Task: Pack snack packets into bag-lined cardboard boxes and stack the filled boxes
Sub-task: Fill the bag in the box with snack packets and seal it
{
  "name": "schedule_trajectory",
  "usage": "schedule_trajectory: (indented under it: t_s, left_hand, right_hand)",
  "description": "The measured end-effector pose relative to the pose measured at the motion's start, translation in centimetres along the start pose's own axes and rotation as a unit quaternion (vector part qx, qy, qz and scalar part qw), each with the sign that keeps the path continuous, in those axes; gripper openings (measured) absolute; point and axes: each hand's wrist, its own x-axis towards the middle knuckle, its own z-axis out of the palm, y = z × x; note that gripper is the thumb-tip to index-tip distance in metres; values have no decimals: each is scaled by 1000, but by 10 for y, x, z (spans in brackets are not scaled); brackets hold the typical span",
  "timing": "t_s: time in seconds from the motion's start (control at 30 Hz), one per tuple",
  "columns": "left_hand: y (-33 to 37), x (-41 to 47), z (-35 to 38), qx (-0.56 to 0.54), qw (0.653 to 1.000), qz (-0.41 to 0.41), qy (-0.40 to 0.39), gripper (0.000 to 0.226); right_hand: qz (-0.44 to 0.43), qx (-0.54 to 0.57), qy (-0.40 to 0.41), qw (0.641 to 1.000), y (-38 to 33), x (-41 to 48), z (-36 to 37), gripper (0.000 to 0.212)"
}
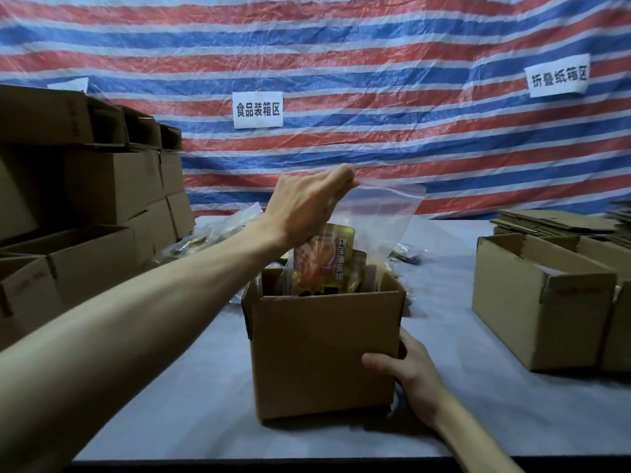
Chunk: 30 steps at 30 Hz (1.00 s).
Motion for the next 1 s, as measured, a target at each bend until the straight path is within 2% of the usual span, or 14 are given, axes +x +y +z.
schedule_trajectory:
  t_s: [0.07,0.13,0.2,0.3,0.37,0.4,0.5,0.63,0.73,0.8,0.9,1.0]
  left_hand:
    - [1,-5,2,-5,1000,-13,-17,9]
    - [4,-10,1,-42,997,-21,-64,17]
    - [8,-16,-3,-108,977,-38,-177,29]
    - [15,-19,-11,-170,893,-126,-397,37]
    - [12,-19,-15,-185,838,-172,-483,33]
    - [10,-18,-18,-188,829,-178,-495,29]
    - [2,-12,-30,-202,835,-197,-472,9]
    - [-2,-3,-44,-242,806,-229,-490,29]
    - [-2,0,-52,-306,722,-306,-539,37]
    - [-3,-1,-54,-355,665,-329,-569,38]
    - [-4,-5,-58,-427,594,-358,-580,32]
    - [-3,-14,-56,-462,535,-422,-567,28]
  right_hand:
    - [-3,0,-4,1000,0,0,0,62]
    - [-3,0,-5,1000,1,0,-1,63]
    - [-2,-2,0,1000,1,0,-1,64]
    - [-2,-1,6,1000,2,0,-1,63]
    - [-1,-8,9,1000,2,0,-1,62]
    - [-1,-10,10,1000,2,0,-1,62]
    - [1,-13,7,1000,2,0,-2,64]
    - [1,-24,11,1000,2,0,-2,71]
    - [0,-27,12,1000,4,0,-3,77]
    - [-2,-29,10,1000,4,0,-4,78]
    - [2,-24,5,1000,3,0,-4,78]
    - [3,-28,-1,1000,3,0,-4,78]
